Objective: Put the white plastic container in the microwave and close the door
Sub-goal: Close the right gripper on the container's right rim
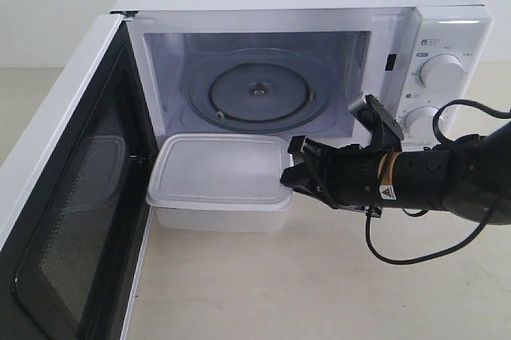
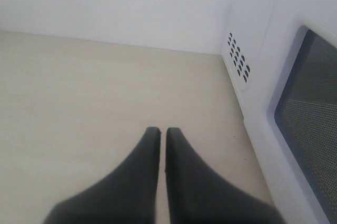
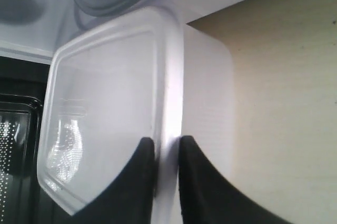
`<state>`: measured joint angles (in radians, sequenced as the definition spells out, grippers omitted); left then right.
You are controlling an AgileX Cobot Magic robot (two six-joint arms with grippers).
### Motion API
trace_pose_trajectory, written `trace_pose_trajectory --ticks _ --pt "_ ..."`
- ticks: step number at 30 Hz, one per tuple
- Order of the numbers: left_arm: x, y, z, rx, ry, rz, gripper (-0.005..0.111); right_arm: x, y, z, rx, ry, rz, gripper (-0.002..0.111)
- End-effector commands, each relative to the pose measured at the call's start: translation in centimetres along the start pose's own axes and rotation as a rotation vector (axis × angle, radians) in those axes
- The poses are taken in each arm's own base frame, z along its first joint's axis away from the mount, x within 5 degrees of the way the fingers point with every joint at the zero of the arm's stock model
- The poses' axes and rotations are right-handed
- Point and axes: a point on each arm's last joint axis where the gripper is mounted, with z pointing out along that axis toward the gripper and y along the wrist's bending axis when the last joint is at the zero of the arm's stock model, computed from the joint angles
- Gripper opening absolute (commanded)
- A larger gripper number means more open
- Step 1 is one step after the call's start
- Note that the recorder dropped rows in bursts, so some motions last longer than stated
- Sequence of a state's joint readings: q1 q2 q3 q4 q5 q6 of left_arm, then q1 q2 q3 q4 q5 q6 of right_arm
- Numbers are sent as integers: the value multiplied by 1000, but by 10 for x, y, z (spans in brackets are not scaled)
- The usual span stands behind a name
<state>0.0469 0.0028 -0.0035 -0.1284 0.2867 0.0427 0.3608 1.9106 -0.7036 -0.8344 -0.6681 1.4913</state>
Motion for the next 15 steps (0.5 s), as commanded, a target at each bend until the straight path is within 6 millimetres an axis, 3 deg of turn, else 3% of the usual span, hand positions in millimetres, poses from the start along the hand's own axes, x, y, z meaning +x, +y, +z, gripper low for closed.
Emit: trace_pose_trajectory --ticks 1,3,15 --pt "1 0 0 -4 1 9 4 1 -4 -1 47 21 -39 6" --pt "1 0 0 -4 1 9 4 1 -4 -1 47 21 -44 -1" --pt "1 0 0 -4 1 9 4 3 0 -4 16 43 -86 0"
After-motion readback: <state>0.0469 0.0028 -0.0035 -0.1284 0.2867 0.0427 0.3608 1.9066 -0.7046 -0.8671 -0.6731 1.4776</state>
